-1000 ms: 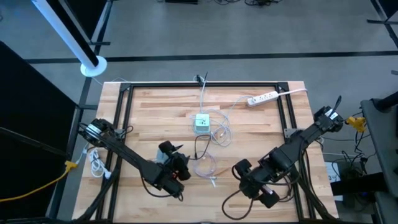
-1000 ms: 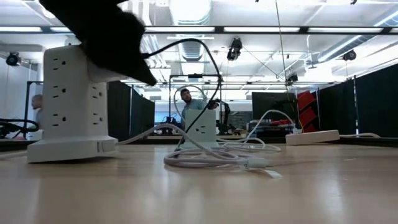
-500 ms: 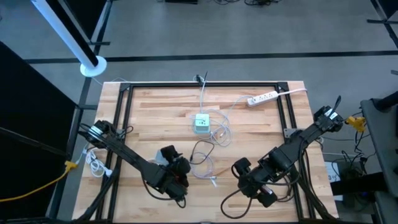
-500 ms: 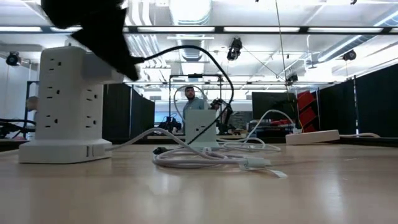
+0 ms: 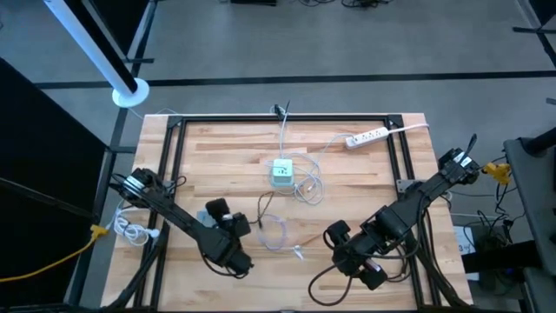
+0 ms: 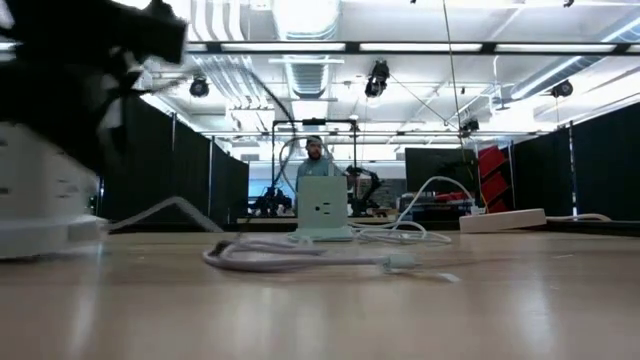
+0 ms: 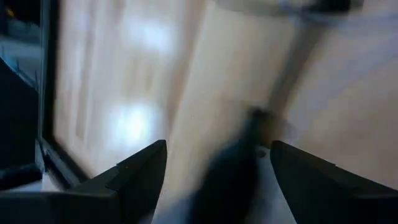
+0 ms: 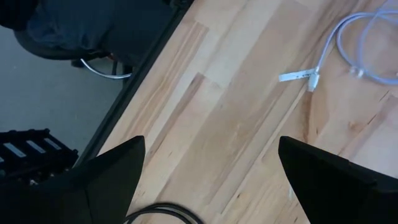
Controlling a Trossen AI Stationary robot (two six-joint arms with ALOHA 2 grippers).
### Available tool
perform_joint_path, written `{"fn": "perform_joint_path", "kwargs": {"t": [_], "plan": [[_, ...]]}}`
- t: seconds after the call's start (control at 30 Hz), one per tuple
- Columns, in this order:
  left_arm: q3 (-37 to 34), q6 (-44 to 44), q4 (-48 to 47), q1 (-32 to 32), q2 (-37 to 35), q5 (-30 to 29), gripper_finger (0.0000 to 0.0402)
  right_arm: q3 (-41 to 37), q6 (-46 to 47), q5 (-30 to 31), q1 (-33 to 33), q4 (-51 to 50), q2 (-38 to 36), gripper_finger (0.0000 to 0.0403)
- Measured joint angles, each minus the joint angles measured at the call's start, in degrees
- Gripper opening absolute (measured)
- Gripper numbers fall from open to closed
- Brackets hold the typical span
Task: Insert USB
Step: Insert the black charger cable into the top right white outlet
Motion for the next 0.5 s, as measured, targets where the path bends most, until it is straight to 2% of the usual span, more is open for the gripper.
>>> {"fn": "perform_joint_path", "kwargs": {"t": [0.07, 0.2, 0.5], "plan": [[-1.20, -0.48, -0.12, -0.35, -0.05, 2.16, 0.0275, 0.00, -0.06, 0.00, -0.01, 0.01, 0.00, 0.0353], [-2.03, -0.87, -2.50, -0.57, -0.15, 2.87, 0.0275, 0.00, -0.02, 0.00, -0.01, 0.00, 0.02, 0.0353], [4.67, -0.47, -1.27, -0.83, -0.39, 4.91, 0.0275, 0.00, -0.35, -0.02, -0.05, 0.07, 0.04, 0.0353]]}}
